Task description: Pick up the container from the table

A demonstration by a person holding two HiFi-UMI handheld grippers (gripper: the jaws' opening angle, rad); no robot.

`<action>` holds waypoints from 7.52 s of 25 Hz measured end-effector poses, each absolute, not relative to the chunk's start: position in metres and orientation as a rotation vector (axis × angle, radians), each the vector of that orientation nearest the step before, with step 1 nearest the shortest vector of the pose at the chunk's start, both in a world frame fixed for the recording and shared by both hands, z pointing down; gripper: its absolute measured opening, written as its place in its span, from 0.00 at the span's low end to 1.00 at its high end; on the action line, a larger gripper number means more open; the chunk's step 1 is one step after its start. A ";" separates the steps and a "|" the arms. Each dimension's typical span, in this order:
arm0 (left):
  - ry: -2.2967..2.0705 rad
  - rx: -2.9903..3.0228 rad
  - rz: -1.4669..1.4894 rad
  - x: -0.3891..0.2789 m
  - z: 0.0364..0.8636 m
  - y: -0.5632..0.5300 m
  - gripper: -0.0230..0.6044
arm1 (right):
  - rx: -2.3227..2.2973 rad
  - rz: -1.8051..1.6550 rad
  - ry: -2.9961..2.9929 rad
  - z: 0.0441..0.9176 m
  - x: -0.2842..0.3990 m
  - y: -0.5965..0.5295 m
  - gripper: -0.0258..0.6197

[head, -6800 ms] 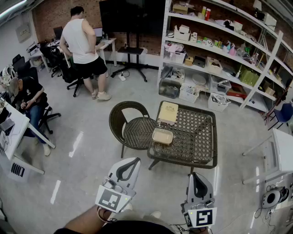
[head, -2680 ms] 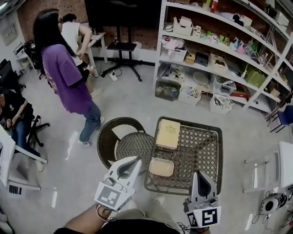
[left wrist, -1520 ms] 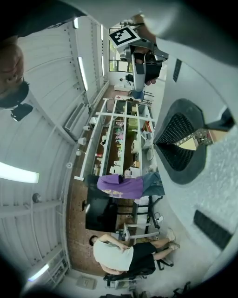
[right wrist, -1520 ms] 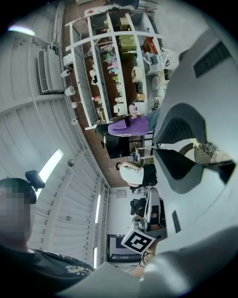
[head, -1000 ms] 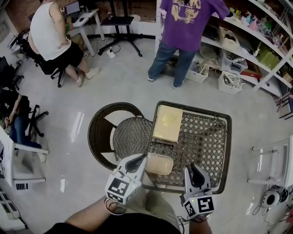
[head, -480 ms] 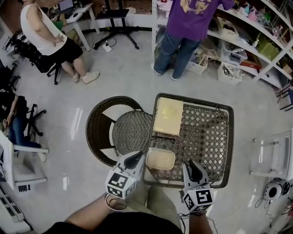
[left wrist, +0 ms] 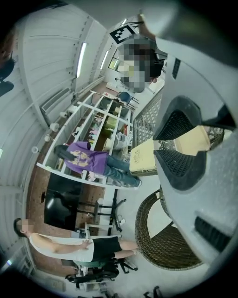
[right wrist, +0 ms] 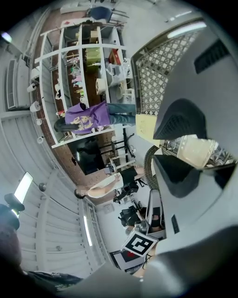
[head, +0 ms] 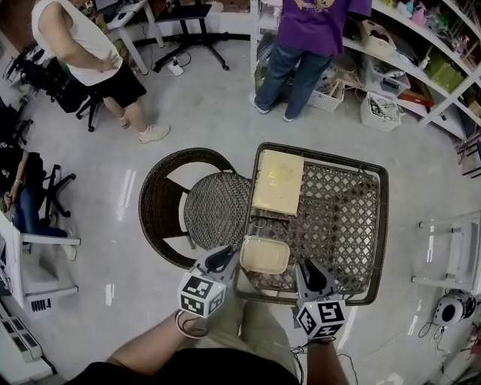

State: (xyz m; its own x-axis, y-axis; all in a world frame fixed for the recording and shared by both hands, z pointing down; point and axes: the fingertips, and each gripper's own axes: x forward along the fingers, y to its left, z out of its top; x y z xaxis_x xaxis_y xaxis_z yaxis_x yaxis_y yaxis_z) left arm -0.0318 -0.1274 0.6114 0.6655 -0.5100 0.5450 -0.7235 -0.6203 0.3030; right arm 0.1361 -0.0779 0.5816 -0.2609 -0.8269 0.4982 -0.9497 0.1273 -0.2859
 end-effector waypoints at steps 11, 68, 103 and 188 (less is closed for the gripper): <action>-0.943 2.303 0.666 -0.034 0.666 -0.126 0.15 | 1.701 0.942 -2.137 0.632 0.146 -0.076 0.18; -0.846 2.143 0.795 -0.025 0.780 -0.115 0.18 | 1.519 1.509 -1.987 0.800 0.141 -0.060 0.17; -0.646 1.986 0.671 -0.019 0.784 -0.100 0.09 | 1.562 1.532 -1.928 0.789 0.134 -0.051 0.09; -0.982 2.895 -0.088 -0.017 0.230 -0.132 0.09 | 1.852 0.287 -2.677 0.239 0.137 -0.078 0.09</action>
State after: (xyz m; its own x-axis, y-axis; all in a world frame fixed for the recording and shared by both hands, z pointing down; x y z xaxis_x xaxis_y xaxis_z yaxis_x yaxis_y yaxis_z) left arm -0.0169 -0.1317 0.2296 0.7926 -0.6092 -0.0275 -0.6044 -0.7907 0.0969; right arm 0.1371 -0.0777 0.2395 -0.3522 -0.9359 -0.0037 -0.9138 0.3447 -0.2147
